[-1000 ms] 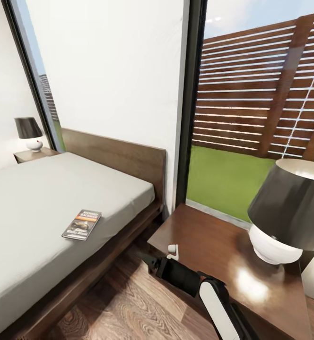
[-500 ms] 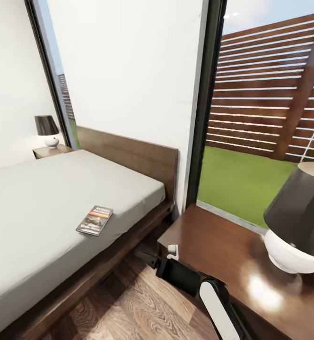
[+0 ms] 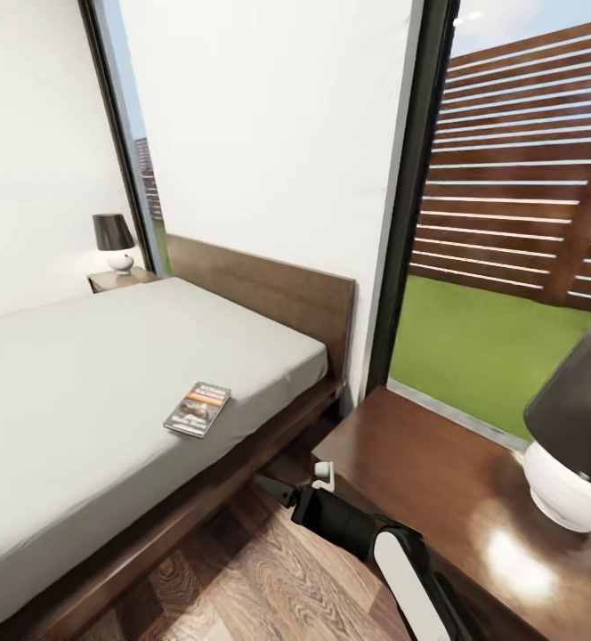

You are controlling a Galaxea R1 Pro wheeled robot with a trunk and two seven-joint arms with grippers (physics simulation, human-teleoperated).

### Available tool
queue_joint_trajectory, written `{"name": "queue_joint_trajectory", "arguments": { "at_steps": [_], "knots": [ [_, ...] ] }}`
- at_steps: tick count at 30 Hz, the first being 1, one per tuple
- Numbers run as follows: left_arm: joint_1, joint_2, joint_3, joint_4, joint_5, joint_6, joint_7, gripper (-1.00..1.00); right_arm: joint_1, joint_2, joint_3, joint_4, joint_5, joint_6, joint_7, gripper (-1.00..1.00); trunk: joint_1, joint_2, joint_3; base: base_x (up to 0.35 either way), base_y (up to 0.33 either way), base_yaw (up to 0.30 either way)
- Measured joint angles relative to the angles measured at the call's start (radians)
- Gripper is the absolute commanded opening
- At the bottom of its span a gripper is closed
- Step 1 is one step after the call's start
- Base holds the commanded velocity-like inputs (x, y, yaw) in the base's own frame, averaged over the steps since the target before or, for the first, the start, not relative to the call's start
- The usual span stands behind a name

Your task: In the bedroom, move the book from the bed onto either nightstand, and place the two sandals side by side next to the bed.

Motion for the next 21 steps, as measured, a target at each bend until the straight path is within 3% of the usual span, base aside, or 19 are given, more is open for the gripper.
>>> {"name": "queue_joint_trajectory", "arguments": {
  "at_steps": [10, 21],
  "knots": [
    [0.000, 0.000, -0.001, 0.007, 0.000, 0.000, 0.005, 1.00, 0.000, 0.000, 0.013, -0.001, -0.001, 0.000, -0.025, 1.00, 0.000, 0.000, -0.001, 0.000, 0.000, 0.017],
    [0.000, 0.000, -0.001, 0.011, -0.001, -0.001, 0.007, 1.00, 0.000, 0.000, -0.006, 0.000, -0.003, -0.001, -0.026, 1.00, 0.000, 0.000, -0.001, 0.000, 0.000, 0.003]
  ]
}}
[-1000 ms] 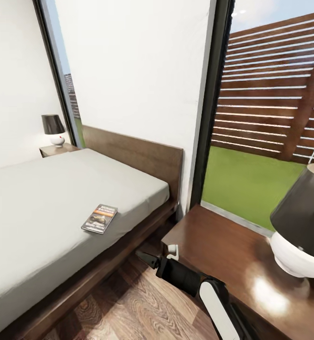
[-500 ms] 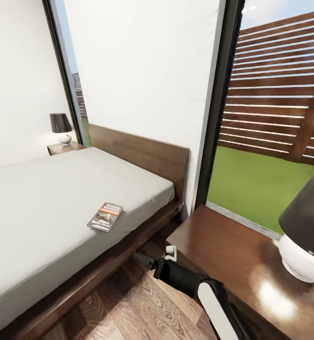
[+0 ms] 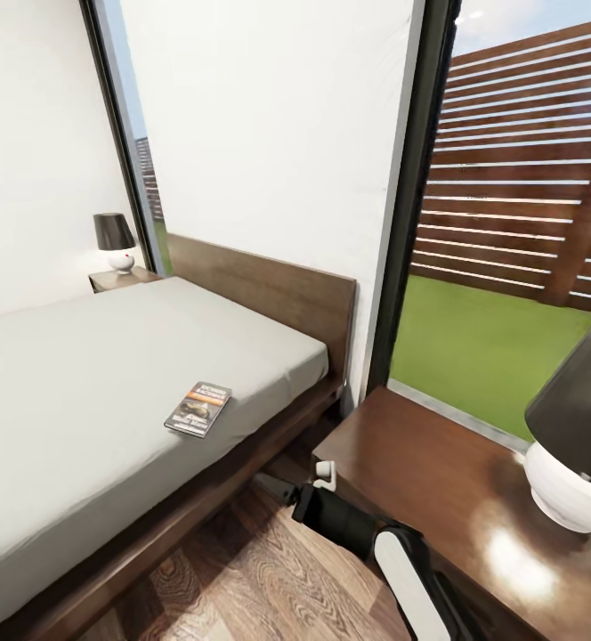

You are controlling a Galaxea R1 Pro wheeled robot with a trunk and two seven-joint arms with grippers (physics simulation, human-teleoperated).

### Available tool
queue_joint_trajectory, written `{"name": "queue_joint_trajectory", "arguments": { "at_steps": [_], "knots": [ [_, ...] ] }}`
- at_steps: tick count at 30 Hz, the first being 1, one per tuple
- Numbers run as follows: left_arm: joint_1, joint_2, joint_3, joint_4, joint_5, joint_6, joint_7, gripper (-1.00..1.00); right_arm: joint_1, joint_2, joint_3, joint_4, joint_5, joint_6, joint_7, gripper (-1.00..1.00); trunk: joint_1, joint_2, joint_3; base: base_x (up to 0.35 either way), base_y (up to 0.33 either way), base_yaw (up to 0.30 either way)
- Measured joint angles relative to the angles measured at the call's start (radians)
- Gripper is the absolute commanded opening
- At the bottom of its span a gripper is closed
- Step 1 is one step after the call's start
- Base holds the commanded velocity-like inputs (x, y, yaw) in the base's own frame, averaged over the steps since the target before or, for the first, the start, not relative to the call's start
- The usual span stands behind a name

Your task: In the bedroom, move the book from the bed onto either nightstand, and place the two sandals side by side next to the bed.

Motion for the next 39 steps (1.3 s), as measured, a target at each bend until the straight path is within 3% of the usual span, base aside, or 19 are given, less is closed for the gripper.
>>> {"name": "queue_joint_trajectory", "arguments": {
  "at_steps": [39],
  "knots": [
    [0.000, 0.000, 0.000, 0.008, 0.000, -0.001, 0.002, 1.00, 0.000, 0.000, -0.005, 0.000, 0.003, -0.025, -0.002, 1.00, 0.000, 0.000, -0.015, 0.000, 0.000, 0.157]
  ]
}}
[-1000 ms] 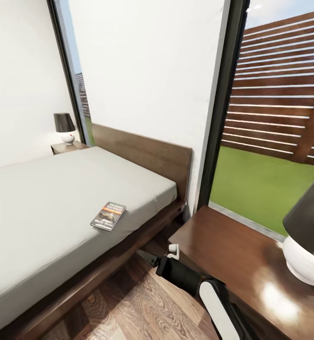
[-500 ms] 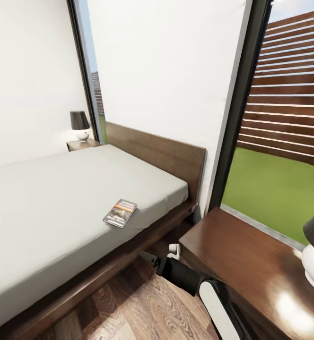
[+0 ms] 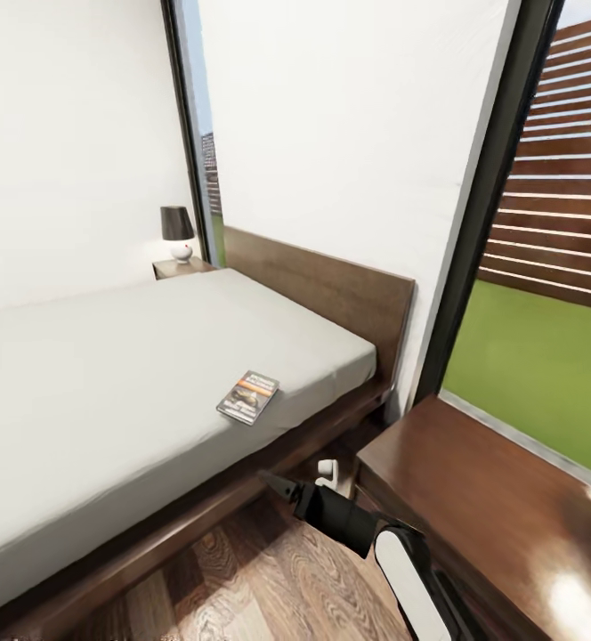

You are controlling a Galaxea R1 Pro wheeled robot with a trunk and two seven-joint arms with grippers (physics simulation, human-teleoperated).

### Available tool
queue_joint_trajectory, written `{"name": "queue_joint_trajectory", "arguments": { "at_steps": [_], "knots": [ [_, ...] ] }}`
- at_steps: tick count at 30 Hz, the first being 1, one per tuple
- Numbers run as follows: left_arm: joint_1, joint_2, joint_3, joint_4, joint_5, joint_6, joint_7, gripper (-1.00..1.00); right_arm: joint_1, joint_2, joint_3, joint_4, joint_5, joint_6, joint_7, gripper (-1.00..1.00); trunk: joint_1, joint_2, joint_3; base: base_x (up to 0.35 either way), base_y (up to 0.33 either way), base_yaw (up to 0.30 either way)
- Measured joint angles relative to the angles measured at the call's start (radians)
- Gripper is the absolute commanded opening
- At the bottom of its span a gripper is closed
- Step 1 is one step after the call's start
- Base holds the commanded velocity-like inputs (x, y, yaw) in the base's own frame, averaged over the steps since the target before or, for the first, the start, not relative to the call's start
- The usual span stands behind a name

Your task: In the bedroom, move the book from the bed onto either nightstand, and place the two sandals side by side next to the bed.

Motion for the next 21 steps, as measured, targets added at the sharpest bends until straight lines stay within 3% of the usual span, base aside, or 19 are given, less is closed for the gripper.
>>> {"name": "queue_joint_trajectory", "arguments": {
  "at_steps": [7, 14, 21],
  "knots": [
    [0.000, 0.000, 0.000, 0.000, 0.000, 0.000, -0.001, 1.00, 0.000, 0.000, -0.009, 0.017, -0.006, -0.012, -0.001, 1.00, 0.000, 0.000, -0.002, 0.000, 0.000, 0.044],
    [0.000, 0.000, 0.000, 0.000, 0.000, 0.000, -0.001, 1.00, 0.000, 0.001, -0.024, 0.078, -0.011, -0.085, -0.006, 1.00, 0.000, 0.000, -0.002, 0.000, 0.000, 0.008],
    [0.000, 0.000, 0.000, 0.000, 0.000, 0.000, -0.003, 1.00, 0.000, 0.003, -0.041, 0.103, -0.029, -0.138, -0.074, 1.00, 0.000, 0.000, -0.002, 0.000, 0.000, 0.001]
  ]
}}
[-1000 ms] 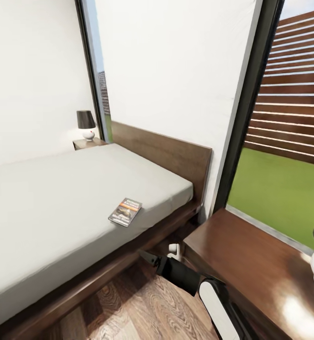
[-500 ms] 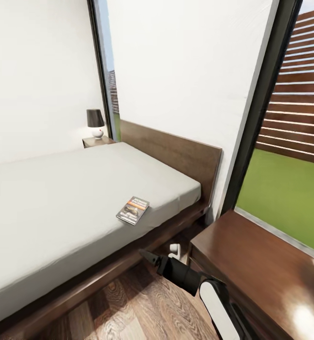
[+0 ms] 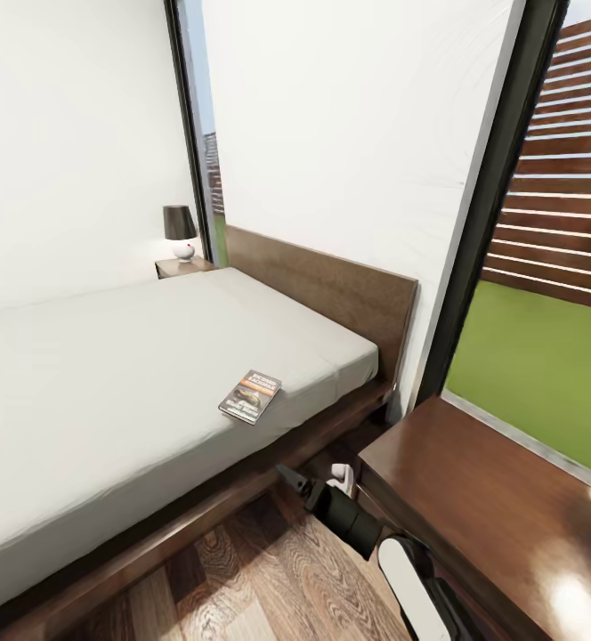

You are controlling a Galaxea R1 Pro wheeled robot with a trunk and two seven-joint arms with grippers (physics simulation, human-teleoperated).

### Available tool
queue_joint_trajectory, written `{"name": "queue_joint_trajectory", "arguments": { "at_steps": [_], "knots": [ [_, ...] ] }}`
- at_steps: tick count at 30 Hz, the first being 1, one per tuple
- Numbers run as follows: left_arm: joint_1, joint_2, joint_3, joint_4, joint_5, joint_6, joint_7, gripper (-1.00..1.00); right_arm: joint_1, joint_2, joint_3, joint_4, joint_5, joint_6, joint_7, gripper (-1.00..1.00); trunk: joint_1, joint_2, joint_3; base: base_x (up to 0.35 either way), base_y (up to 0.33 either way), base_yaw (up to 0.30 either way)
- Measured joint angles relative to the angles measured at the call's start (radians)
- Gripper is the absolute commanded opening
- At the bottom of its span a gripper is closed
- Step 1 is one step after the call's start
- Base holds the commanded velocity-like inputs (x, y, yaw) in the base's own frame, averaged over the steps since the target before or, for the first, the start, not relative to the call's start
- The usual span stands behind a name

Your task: In the bedroom, move the book from the bed onto either nightstand, and place the two sandals side by side next to the bed.

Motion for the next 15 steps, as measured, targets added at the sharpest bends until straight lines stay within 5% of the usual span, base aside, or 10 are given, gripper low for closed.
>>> {"name": "queue_joint_trajectory", "arguments": {
  "at_steps": [7, 15],
  "knots": [
    [0.000, 0.000, 0.001, 0.000, 0.000, 0.000, -0.001, 1.00, 0.000, -0.001, -0.019, 0.005, -0.114, -0.009, -0.102, 1.00, 0.000, 0.000, 0.000, 0.000, 0.000, 0.000],
    [0.000, 0.000, 0.001, 0.000, 0.000, 0.000, 0.000, 1.00, 0.000, -0.001, -0.019, 0.006, -0.145, -0.009, -0.155, 1.00, 0.000, 0.000, 0.000, 0.000, 0.000, 0.000]
  ]
}}
